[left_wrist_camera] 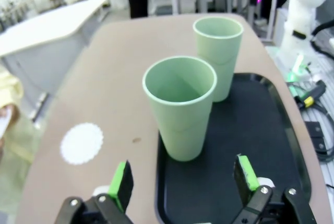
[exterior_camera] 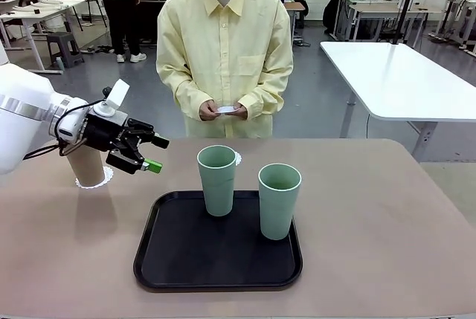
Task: Place coasters on the table and set cups on them.
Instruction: Take one Reusable plastic cup from the Flat Tray and place it on a coaster set by the human.
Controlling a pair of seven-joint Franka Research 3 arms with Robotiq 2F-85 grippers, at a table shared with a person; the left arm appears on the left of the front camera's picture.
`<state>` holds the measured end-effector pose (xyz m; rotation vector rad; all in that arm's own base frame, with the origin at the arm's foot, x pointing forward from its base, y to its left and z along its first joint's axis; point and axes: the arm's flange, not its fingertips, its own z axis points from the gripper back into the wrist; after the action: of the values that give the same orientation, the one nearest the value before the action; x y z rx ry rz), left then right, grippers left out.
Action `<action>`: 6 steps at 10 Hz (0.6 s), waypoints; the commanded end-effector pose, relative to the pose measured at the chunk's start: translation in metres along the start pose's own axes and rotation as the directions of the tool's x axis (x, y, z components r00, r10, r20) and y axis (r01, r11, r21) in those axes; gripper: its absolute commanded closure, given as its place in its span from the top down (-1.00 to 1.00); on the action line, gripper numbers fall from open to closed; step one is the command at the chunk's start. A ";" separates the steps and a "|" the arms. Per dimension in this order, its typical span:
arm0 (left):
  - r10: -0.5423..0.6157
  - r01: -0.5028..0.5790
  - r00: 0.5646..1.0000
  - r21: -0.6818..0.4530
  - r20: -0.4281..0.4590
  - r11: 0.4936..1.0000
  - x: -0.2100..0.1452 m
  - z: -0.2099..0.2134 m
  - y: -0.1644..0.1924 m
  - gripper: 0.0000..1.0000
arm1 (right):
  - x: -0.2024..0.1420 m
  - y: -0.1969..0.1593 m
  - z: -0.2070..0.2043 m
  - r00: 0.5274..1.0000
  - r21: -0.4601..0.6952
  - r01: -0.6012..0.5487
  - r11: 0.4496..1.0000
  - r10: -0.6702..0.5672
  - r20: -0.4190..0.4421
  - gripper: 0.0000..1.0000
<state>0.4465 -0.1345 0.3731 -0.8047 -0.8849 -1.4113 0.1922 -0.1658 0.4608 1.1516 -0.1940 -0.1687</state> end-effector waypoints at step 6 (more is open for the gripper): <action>-0.002 -0.005 0.984 0.036 0.178 0.999 -0.049 -0.055 -0.025 1.00 | 0.001 -0.001 0.000 1.000 0.019 -0.019 1.000 0.019 0.001 1.00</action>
<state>0.4294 -0.1549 0.3137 -0.9071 -0.9717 -1.3103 0.1922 -0.1658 0.4608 1.1516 -0.1940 -0.1687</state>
